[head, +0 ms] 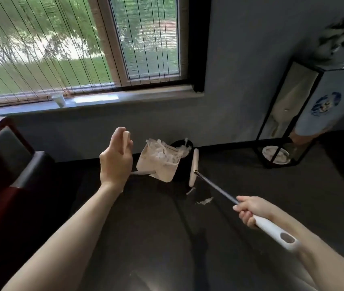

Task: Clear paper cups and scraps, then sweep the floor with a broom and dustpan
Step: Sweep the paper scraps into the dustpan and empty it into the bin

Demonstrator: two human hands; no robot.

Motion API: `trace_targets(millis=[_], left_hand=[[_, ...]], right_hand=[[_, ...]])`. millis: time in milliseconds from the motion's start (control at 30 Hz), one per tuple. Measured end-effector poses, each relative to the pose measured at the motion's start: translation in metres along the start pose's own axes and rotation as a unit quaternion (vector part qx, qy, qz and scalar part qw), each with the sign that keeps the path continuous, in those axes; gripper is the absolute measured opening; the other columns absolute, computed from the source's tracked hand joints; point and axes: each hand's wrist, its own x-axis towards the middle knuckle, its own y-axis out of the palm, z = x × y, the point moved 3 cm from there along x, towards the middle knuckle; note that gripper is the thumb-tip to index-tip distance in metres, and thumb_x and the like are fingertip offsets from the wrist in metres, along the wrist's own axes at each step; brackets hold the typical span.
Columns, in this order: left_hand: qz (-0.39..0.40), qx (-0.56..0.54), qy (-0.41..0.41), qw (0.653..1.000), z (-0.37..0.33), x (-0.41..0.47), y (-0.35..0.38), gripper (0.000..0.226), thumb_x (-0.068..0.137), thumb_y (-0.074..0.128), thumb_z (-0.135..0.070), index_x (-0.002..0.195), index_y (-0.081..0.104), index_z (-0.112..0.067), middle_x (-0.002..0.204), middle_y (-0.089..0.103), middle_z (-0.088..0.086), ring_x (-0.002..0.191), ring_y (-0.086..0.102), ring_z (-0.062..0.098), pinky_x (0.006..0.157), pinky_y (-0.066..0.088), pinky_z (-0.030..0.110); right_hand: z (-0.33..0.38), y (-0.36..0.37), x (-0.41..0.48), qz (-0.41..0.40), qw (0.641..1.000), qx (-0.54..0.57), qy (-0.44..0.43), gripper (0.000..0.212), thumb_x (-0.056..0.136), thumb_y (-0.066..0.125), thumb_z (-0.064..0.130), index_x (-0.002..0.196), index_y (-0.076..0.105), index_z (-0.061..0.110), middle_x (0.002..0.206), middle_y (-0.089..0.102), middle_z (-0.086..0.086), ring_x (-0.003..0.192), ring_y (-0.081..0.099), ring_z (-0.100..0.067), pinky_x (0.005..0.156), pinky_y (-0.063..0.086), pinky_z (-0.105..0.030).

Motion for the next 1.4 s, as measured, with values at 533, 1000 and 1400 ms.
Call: trace_targets(millis=[533,1000,1400], left_hand=[[0.300,0.148,0.161,0.929,0.049,0.075,0.134,0.049,0.093,0.059,-0.033,0.138,0.042,-0.043,0.099,0.064,0.009,0.077,0.065,0.042,0.066,0.055,0.048],[0.567,0.043,0.007,0.822,0.079,0.083,0.163,0.088,0.085,0.050,-0.067,0.153,0.002,-0.038,0.118,0.056,-0.037,0.113,0.057,-0.002,0.093,0.041,0.012],[0.513,0.289,0.112,0.801,0.086,0.078,0.179,0.089,0.084,0.036,-0.076,0.153,0.005,-0.030,0.105,0.069,0.009,0.095,0.066,0.026,0.073,0.048,0.035]], right_hand=[[0.064,0.074,0.012,-0.072,0.983,0.125,-0.112,0.069,0.095,0.046,-0.007,0.152,0.020,0.022,0.047,0.041,-0.003,0.030,0.037,-0.006,0.028,0.030,-0.013],[0.128,0.076,0.033,-0.080,0.950,0.267,-0.140,0.066,0.096,0.044,-0.004,0.151,0.022,0.025,0.046,0.040,-0.003,0.029,0.036,-0.004,0.026,0.029,-0.012],[0.109,0.055,0.054,-0.084,0.955,0.268,-0.097,0.064,0.096,0.045,-0.005,0.150,0.025,0.024,0.044,0.040,-0.003,0.029,0.035,-0.005,0.027,0.028,-0.012]])
